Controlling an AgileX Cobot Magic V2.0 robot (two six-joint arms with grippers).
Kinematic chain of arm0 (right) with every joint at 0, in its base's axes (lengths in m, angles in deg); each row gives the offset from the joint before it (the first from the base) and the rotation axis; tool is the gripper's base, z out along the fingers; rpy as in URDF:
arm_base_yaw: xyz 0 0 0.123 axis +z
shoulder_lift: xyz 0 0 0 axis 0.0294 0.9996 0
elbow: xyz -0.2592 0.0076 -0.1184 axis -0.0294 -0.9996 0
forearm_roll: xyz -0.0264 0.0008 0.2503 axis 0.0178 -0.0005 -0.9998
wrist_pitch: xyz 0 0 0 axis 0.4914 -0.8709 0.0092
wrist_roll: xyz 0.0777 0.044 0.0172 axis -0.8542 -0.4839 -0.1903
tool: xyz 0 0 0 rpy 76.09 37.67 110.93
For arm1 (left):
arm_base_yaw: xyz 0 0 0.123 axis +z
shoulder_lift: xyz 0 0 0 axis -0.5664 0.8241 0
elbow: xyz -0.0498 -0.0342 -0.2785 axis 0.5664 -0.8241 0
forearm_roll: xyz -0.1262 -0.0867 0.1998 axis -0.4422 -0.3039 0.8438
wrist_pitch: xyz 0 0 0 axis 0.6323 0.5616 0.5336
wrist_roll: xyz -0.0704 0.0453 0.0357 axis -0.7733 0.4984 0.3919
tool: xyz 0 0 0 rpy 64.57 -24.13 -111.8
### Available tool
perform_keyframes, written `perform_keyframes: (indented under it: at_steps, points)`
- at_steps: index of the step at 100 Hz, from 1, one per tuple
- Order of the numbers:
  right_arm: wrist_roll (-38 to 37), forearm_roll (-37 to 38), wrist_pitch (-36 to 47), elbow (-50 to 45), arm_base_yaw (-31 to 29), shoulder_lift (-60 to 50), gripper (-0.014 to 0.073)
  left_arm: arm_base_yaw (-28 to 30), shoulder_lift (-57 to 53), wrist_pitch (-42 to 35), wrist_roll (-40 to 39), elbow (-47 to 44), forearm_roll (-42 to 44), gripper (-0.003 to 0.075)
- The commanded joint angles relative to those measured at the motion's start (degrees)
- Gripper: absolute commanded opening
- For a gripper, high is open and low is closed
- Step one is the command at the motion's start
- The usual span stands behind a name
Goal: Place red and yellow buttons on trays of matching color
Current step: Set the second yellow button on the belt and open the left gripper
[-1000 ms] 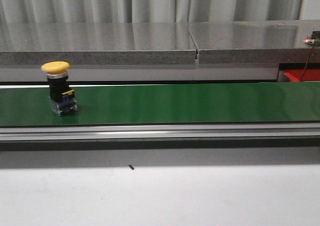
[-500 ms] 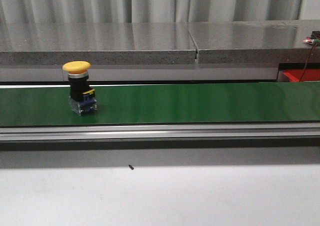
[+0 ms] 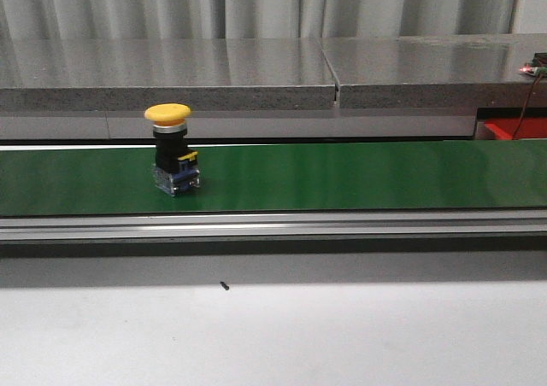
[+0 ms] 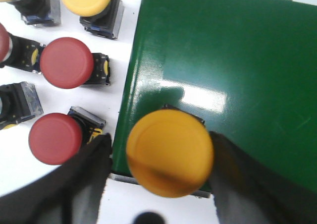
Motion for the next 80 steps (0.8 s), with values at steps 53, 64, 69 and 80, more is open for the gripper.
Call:
perform_keyframes:
  at_steps: [53, 64, 69, 80]
  points:
    - [-0.1, 0.6, 4.8, 0.9, 0.1, -1.0, -0.0066, -0.5, -19.0, 3.2, 10.6, -0.5, -12.5, 0.0178]
    - [-0.1, 0.6, 4.8, 0.9, 0.1, -1.0, -0.0066, -0.5, -24.6, 3.1, 10.6, -3.7, -12.8, -0.0017]
    - [-0.1, 0.6, 4.8, 0.9, 0.1, -1.0, -0.0066, -0.5, -27.2, 2.8, 10.6, -5.3, -12.8, -0.0020]
    - [-0.1, 0.6, 4.8, 0.9, 0.1, -1.0, -0.0066, -0.5, -32.8, 3.1, 10.6, -8.9, -12.8, -0.0020]
